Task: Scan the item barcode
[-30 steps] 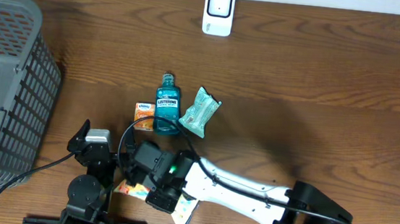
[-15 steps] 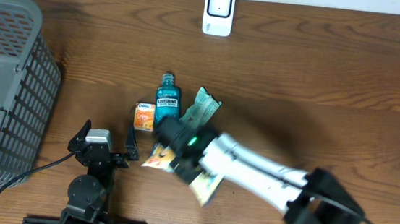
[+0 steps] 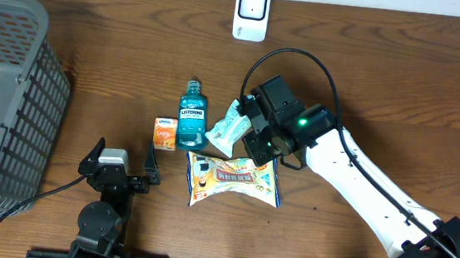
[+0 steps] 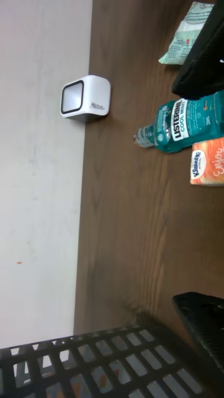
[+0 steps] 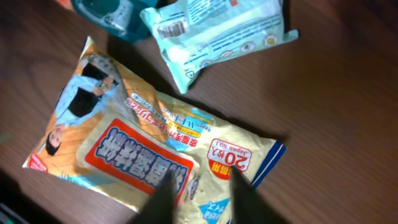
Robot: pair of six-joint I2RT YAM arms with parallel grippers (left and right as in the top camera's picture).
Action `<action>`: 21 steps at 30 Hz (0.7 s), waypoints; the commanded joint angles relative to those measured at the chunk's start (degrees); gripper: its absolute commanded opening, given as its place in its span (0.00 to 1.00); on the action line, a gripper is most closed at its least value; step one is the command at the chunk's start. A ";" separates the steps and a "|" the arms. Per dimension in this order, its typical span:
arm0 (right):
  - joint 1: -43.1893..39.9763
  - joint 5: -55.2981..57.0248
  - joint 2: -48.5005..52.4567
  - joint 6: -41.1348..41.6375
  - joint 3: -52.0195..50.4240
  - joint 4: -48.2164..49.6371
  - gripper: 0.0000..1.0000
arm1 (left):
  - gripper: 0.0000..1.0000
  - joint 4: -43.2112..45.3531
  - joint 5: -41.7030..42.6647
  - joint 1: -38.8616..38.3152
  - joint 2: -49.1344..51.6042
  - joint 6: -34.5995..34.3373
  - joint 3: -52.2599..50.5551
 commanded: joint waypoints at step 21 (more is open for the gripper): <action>14.27 13.97 -0.31 -10.38 -16.65 13.62 0.94 | 0.98 -1.90 -0.11 -0.04 -0.28 -0.07 -1.22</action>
